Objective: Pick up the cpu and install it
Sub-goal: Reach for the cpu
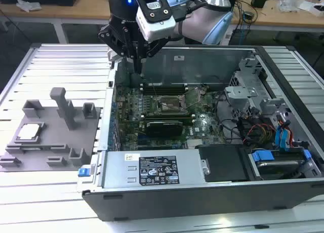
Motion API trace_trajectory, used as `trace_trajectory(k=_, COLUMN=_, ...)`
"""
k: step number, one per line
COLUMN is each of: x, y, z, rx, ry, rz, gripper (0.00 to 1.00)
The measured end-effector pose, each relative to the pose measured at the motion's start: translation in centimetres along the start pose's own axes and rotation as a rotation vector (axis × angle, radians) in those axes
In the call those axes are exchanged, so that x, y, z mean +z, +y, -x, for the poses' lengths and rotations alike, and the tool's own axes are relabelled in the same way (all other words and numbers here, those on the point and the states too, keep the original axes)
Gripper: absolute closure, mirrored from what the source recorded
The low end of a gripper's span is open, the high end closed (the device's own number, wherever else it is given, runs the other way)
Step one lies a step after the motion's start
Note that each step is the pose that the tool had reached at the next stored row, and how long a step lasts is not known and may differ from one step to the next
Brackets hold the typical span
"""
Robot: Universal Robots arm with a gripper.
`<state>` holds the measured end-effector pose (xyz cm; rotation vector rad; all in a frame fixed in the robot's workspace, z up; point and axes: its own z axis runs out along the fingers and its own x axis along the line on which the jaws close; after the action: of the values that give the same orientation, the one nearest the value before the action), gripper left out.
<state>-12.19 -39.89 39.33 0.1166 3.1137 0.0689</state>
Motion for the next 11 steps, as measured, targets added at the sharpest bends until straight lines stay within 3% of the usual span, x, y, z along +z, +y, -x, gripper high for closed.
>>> trace_trajectory(k=11, x=-0.01, y=-0.02, z=-0.27, rx=0.0, ry=0.0, rz=0.0, gripper=0.89)
